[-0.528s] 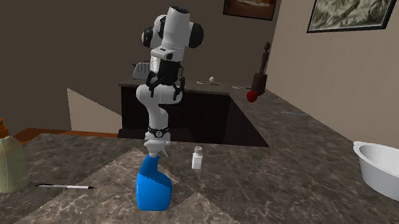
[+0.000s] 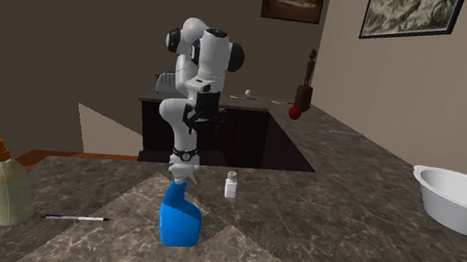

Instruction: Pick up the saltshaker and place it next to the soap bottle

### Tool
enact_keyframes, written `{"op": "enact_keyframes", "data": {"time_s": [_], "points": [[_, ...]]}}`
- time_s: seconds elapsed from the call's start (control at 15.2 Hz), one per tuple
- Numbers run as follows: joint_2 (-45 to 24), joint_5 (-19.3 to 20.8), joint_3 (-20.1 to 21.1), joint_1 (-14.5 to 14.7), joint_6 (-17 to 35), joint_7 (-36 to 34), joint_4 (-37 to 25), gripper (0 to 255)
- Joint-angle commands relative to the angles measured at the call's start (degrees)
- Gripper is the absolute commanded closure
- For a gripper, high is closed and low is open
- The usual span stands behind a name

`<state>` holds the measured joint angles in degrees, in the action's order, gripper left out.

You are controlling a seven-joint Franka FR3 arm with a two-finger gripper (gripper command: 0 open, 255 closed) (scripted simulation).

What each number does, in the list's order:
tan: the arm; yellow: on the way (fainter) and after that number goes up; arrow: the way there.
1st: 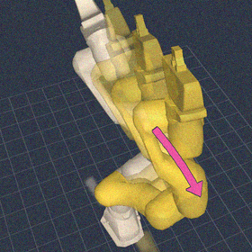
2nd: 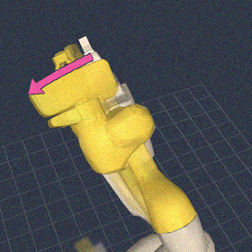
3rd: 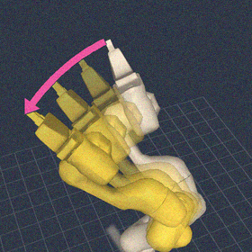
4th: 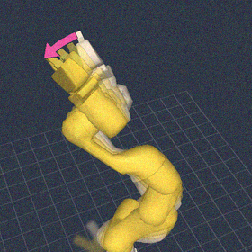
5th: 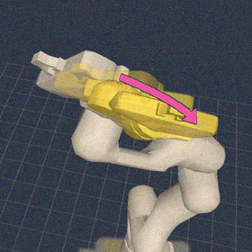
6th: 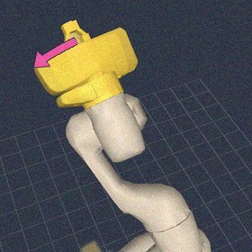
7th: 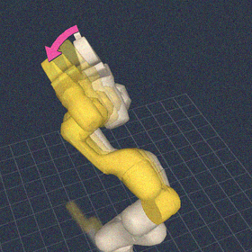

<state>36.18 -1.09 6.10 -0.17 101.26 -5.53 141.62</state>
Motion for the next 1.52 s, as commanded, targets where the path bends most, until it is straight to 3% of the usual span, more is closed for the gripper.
{"op": "enact_keyframes", "data": {"time_s": [0.0, 0.73, 1.45], "points": [[-3.10, -1.71, 0.57, 0.15, 3.63, -1.87, 0.38, 0], [-22.57, -11.04, 4.64, 2.31, 23.22, -10.86, -0.89, 0], [-27.06, -11.92, 5.52, 2.87, 30.47, -11.04, 1.71, 0]]}}
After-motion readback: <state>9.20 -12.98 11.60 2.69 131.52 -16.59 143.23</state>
